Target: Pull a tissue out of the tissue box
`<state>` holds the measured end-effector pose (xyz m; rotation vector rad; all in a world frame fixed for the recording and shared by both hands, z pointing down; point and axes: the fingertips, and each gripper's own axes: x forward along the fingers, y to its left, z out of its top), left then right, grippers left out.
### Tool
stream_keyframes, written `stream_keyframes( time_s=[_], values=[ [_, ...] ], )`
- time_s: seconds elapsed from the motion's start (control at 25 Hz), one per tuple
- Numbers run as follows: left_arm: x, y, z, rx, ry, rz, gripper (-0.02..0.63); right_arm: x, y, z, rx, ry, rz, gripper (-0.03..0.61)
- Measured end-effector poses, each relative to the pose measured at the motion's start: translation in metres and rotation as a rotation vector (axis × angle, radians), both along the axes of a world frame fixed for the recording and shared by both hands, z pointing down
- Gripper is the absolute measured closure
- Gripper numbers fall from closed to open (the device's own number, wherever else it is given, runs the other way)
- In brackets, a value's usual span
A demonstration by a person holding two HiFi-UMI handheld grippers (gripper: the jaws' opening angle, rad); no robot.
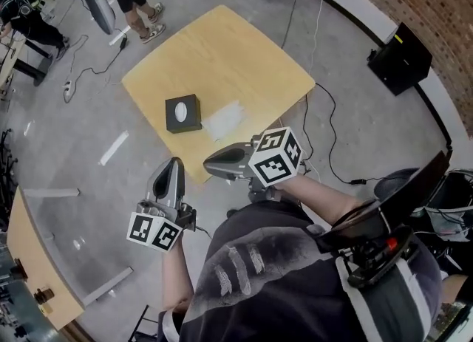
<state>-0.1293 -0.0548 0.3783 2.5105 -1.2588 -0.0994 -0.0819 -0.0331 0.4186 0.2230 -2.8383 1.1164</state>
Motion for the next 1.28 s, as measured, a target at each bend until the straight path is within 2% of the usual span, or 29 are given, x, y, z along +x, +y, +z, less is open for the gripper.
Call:
stream_keyframes(
  time_s=[0.2,0.44,0.72,0.88,1.28],
  values=[
    [-0.011,0.033,-0.004,0.010,0.028,0.014,0.614,-0.024,0.039,-0.014,0.065,0.030,-0.016,0.580],
    [-0.038,0.067,-0.013,0.056,0.013,0.038,0.613,-0.055,0.067,-0.032,0.127,0.005,0.013,0.580],
    [-0.046,0.091,-0.017,0.092,0.030,0.075,0.613,-0.074,0.091,-0.032,0.185,0.077,0.005,0.580],
    [-0.044,0.095,-0.022,0.091,0.097,0.116,0.612,-0.076,0.093,-0.033,0.188,0.086,0.030,0.580],
    [-0.002,0.091,-0.029,0.074,0.080,0.217,0.613,-0.037,0.087,-0.045,0.164,0.070,0.139,0.580]
  ],
)
